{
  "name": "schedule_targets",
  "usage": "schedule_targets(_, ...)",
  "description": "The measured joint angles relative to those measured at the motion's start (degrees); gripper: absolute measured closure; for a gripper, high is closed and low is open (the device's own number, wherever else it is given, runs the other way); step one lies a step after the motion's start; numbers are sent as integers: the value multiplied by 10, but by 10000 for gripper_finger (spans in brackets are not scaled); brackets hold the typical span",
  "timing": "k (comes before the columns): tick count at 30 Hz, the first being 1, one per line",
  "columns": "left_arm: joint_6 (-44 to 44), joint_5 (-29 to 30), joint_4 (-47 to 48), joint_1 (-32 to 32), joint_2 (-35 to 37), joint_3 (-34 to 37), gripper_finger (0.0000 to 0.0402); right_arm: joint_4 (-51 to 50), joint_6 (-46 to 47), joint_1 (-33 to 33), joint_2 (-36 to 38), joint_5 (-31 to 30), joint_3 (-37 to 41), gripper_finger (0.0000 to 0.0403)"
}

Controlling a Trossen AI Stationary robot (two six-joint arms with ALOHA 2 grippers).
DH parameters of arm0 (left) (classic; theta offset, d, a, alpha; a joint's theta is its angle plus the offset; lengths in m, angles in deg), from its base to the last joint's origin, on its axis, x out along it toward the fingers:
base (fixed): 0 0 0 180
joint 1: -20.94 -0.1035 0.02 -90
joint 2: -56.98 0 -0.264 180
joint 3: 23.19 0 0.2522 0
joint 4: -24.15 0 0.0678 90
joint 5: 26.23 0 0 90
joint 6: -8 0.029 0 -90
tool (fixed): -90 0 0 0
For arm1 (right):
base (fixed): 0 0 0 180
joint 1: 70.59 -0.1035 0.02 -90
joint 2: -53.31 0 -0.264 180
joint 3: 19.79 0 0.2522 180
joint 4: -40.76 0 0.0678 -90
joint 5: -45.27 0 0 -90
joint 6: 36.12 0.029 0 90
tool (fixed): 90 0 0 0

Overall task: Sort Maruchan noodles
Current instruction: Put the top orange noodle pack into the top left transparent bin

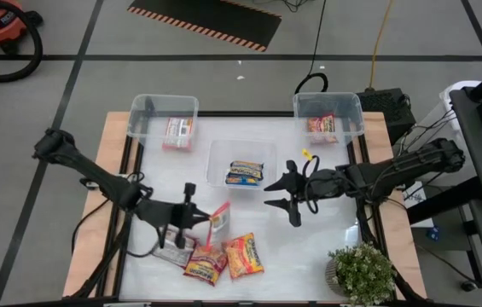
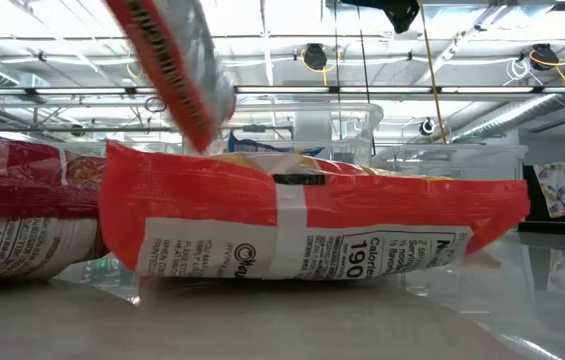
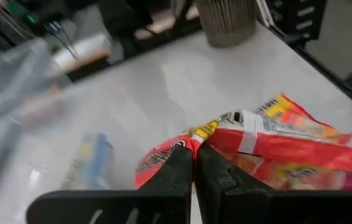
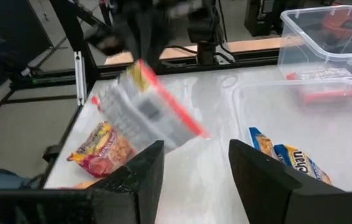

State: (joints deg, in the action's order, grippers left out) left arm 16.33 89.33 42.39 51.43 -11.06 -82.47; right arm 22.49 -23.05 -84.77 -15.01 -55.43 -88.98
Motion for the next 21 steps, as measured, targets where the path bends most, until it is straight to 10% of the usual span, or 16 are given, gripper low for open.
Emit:
schedule_targets(9, 101, 12, -15, -14, 63, 0, 396, 127, -51, 30, -43, 6, 11, 197)
schedule_targets(21, 164, -60, 28, -16, 60, 0, 396, 260, -54, 86, -183, 180, -26, 120)
